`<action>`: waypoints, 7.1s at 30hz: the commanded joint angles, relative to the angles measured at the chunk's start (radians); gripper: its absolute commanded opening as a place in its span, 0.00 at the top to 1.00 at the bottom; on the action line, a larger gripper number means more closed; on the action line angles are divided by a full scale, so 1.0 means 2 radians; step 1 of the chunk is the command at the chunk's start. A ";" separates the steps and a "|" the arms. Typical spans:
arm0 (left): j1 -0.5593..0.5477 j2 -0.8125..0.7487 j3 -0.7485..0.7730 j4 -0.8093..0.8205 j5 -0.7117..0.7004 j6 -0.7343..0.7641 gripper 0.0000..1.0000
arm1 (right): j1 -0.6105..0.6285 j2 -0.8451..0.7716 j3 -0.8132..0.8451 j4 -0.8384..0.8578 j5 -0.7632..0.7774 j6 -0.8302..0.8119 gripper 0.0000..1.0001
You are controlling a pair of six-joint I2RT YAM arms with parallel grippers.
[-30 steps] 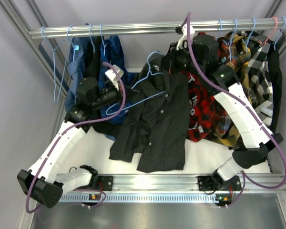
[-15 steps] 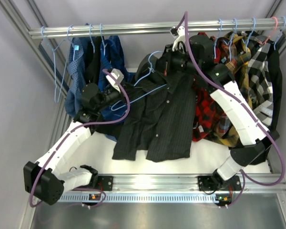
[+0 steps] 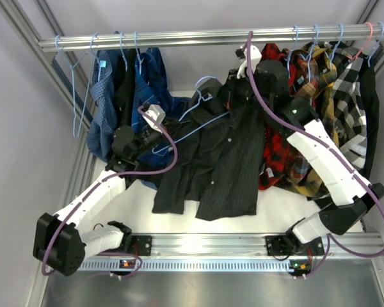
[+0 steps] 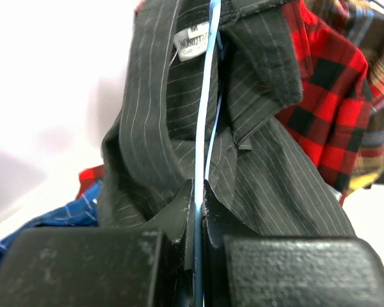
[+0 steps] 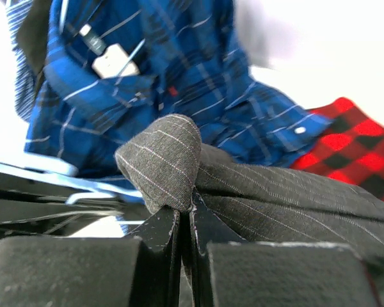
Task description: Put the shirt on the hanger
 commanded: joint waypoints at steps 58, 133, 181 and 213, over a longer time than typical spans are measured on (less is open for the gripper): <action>-0.006 0.090 -0.076 0.479 0.012 -0.111 1.00 | 0.103 -0.074 -0.045 0.027 0.064 -0.270 0.01; -0.005 -0.056 -0.021 0.130 -0.099 -0.125 0.02 | 0.126 -0.001 -0.104 0.243 0.181 -0.360 1.00; -0.173 0.017 -0.188 0.301 -0.367 -0.344 0.24 | 0.112 0.088 0.036 0.261 0.285 -0.331 1.00; -0.252 0.272 -0.037 0.562 -0.574 -0.170 0.21 | 0.099 0.059 0.010 0.240 0.276 -0.272 1.00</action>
